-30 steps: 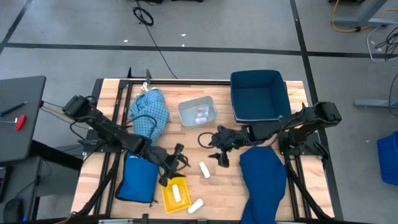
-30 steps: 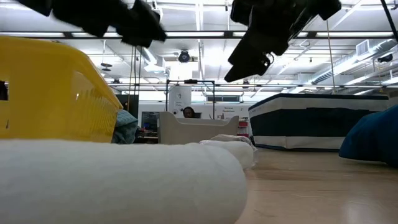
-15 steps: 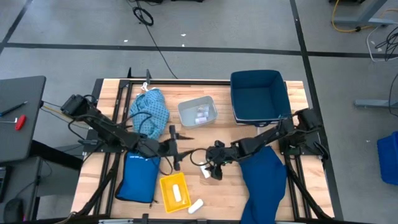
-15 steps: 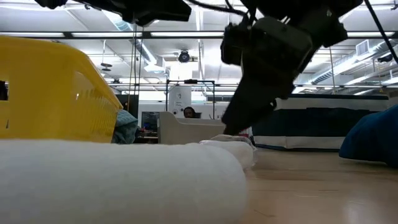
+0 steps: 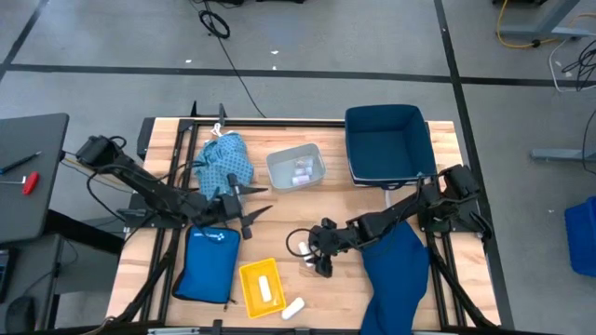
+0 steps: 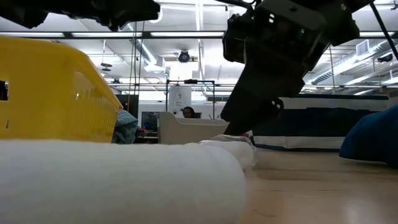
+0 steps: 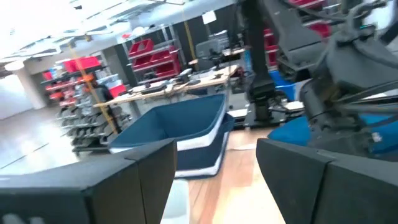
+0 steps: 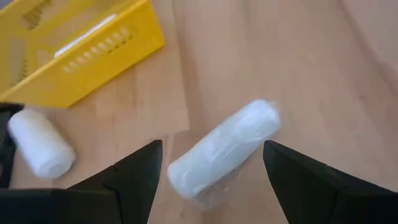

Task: Pick & place medical supplies in basket/bin
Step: Put the top rolled gauze into the yellow bin

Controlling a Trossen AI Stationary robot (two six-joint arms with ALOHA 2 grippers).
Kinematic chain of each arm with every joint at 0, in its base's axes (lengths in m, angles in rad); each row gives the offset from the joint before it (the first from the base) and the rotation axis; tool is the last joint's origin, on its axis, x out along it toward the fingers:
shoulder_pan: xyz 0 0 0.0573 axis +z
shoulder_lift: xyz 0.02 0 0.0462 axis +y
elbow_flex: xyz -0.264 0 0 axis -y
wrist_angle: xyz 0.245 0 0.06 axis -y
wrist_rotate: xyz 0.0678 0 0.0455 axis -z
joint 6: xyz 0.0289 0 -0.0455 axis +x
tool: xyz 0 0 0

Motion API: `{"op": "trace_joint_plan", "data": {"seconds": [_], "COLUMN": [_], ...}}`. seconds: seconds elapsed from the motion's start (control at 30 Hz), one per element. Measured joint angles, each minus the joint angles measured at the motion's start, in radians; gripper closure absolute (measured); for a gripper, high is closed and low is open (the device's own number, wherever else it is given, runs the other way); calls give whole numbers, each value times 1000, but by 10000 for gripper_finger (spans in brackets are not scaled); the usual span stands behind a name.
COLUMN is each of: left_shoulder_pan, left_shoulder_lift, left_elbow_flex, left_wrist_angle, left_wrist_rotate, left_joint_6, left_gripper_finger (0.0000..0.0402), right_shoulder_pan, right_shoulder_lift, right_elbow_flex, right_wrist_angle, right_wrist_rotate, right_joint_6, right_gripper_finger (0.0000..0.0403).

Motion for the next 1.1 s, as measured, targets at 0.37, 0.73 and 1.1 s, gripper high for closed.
{"op": "trace_joint_plan", "data": {"seconds": [0.37,0.73,1.1], "left_shoulder_pan": [0,0,0], "left_shoulder_lift": [-75,-75,-75], "left_elbow_flex": [-66,-66,-66], "left_wrist_angle": [7,7,-6], "left_wrist_rotate": [-45,-58,-58], "left_joint_6": [-3,32,32], "left_gripper_finger": [174,174,174], "right_shoulder_pan": [7,19,32], "right_shoulder_lift": [54,197,198], "right_elbow_flex": [12,204,298], "right_wrist_angle": [51,-142,-331], "right_wrist_rotate": [73,104,174], "right_joint_6": [29,-57,-110], "right_gripper_finger": [114,124,339]}}
